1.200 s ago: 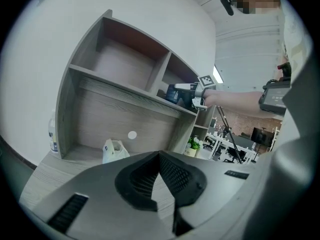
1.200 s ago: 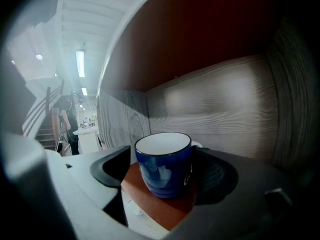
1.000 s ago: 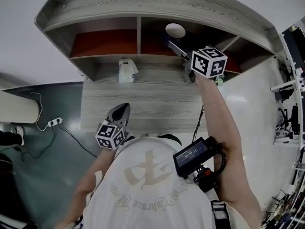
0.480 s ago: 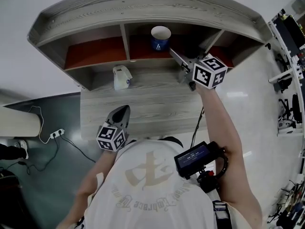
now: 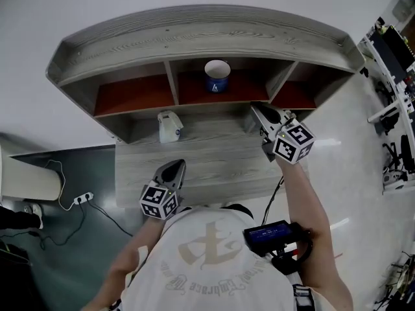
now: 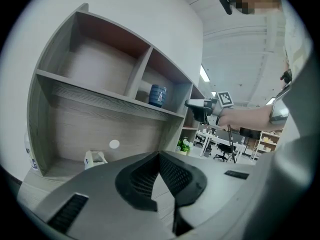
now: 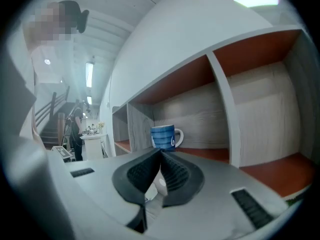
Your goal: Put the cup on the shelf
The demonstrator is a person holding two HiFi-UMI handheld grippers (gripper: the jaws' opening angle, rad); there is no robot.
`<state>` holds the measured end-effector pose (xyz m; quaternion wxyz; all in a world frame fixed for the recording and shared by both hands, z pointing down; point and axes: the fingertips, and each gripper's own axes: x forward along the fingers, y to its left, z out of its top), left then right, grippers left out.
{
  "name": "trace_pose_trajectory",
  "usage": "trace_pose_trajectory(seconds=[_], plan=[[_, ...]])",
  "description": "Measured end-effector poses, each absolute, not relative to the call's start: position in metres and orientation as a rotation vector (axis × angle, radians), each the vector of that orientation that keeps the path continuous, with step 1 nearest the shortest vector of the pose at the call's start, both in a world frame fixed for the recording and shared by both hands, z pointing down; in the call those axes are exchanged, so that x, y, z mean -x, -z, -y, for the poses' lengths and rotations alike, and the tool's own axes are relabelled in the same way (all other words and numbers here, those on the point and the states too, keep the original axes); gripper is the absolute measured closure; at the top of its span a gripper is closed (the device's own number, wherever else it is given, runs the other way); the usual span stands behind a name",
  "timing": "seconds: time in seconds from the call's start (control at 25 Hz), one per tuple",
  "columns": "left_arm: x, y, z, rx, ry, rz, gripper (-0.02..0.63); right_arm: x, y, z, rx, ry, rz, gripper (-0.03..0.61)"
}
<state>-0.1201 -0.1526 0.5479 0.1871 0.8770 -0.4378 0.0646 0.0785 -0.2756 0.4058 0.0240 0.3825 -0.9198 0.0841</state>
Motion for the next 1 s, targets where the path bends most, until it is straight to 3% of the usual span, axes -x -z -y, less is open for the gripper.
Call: trace_pose_trajectory(seconds=[1.0], plan=[[0.091,-0.540,0.158,-2.507,-0.190,1.185,0.612,-0.091,-0.513,0.172,-1.073,-0.520,2.863,0.577]])
